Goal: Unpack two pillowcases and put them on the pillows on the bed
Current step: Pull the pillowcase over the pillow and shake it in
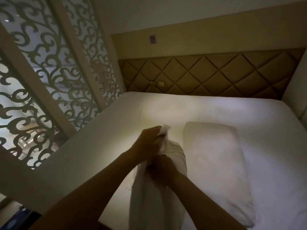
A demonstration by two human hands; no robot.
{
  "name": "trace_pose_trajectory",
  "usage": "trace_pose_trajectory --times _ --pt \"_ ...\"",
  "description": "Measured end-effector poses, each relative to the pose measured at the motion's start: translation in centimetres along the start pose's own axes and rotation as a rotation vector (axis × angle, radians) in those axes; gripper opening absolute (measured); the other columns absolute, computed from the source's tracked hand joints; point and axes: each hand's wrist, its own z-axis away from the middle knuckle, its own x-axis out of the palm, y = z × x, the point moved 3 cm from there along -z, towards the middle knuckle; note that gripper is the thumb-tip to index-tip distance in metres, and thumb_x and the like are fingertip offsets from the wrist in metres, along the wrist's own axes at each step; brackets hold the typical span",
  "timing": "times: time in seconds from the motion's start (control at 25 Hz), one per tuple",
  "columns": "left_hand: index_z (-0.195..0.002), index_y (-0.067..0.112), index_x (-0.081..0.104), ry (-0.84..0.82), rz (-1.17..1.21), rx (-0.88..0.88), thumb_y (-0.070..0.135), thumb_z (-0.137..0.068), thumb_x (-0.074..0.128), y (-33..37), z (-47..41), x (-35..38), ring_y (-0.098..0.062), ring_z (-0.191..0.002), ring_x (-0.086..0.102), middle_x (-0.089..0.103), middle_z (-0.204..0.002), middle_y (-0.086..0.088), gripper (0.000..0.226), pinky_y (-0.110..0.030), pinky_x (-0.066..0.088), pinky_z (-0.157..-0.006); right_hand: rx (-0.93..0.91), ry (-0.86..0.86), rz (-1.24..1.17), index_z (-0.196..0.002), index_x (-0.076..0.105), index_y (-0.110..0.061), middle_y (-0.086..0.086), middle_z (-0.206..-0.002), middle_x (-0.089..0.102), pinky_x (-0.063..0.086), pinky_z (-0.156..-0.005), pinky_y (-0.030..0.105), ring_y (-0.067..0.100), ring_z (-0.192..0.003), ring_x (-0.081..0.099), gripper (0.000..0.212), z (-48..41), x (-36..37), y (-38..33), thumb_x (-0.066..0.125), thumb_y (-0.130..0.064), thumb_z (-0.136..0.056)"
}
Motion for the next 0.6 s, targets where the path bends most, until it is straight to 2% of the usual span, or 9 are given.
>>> trace_pose_trajectory --times 0.08,0.16,0.24,0.36,0.44,0.48,0.52,0.6 --pt "-0.07 0.016 0.055 0.058 0.081 -0.163 0.016 -0.102 0.045 -0.9 -0.1 -0.8 -0.004 -0.061 0.055 0.059 -0.065 0.005 0.034 -0.021 0.043 -0.062 -0.028 0.096 -0.13 -0.139 0.045 -0.017 0.012 -0.122 0.061 0.046 -0.096 0.036 0.028 -0.109 0.059 0.04 1.4 -1.3 0.0 0.048 -0.02 -0.1" --pt "-0.064 0.019 0.05 0.049 0.134 -0.199 0.016 -0.103 0.045 -0.5 -0.2 -0.6 -0.003 -0.056 0.052 0.055 -0.061 0.005 0.039 -0.021 0.043 -0.062 -0.054 0.271 -0.158 -0.131 0.051 -0.02 0.008 -0.1 0.067 0.053 -0.081 0.04 0.027 -0.088 0.064 0.037 2.9 -2.5 0.5 0.052 -0.017 -0.094" --pt "-0.063 0.016 0.05 -0.013 0.096 -0.115 0.016 -0.102 0.045 2.2 -1.0 0.4 -0.005 -0.056 0.053 0.055 -0.06 0.003 0.039 -0.021 0.045 -0.06 -0.048 0.377 -0.246 -0.125 0.056 -0.017 0.007 -0.095 0.068 0.055 -0.079 0.04 0.022 -0.082 0.064 0.03 4.0 -3.0 0.9 0.055 -0.016 -0.094" --pt "-0.069 0.003 0.054 -0.03 0.112 0.058 0.022 -0.103 0.046 8.2 -3.6 0.8 -0.006 -0.054 0.051 0.053 -0.059 0.003 0.04 -0.018 0.044 -0.058 -0.073 0.629 -0.43 -0.116 0.062 -0.011 0.008 -0.099 0.068 0.054 -0.086 0.031 0.013 -0.083 0.06 0.022 5.0 -6.2 0.5 0.056 -0.021 -0.098" --pt "-0.083 0.005 0.065 -0.017 0.129 0.165 0.024 -0.102 0.047 12.1 -5.2 0.0 -0.004 -0.062 0.057 0.058 -0.065 0.008 0.032 -0.022 0.05 -0.064 -0.038 0.76 -0.516 -0.113 0.063 -0.005 0.011 -0.1 0.067 0.053 -0.09 0.033 0.016 -0.086 0.06 0.024 5.7 -9.4 0.1 0.055 -0.022 -0.098" --pt "-0.093 0.008 0.069 -0.014 0.147 0.206 0.022 -0.101 0.049 14.2 -5.5 -0.6 -0.003 -0.068 0.061 0.061 -0.07 0.009 0.026 -0.022 0.052 -0.068 -0.036 0.857 -0.503 -0.11 0.063 -0.004 0.012 -0.097 0.068 0.055 -0.086 0.035 0.018 -0.084 0.061 0.025 6.3 -11.2 -0.3 0.055 -0.024 -0.098" --pt "-0.095 0.009 0.069 -0.008 0.188 0.235 0.019 -0.101 0.05 16.1 -5.8 -1.3 -0.002 -0.067 0.061 0.062 -0.071 0.007 0.023 -0.021 0.053 -0.065 -0.061 0.976 -0.473 -0.105 0.064 -0.005 0.011 -0.09 0.068 0.056 -0.077 0.033 0.016 -0.076 0.062 0.025 7.0 -12.9 -1.0 0.055 -0.027 -0.098" --pt "-0.075 0.013 0.063 0.034 0.279 0.266 0.015 -0.1 0.051 18.9 -6.2 -2.9 -0.001 -0.053 0.055 0.056 -0.06 0.006 0.027 -0.018 0.045 -0.052 -0.126 1.148 -0.415 -0.1 0.064 -0.009 0.004 -0.076 0.067 0.049 -0.062 0.02 0.007 -0.062 0.056 0.03 8.7 -16.3 -2.5 0.05 -0.035 -0.095"
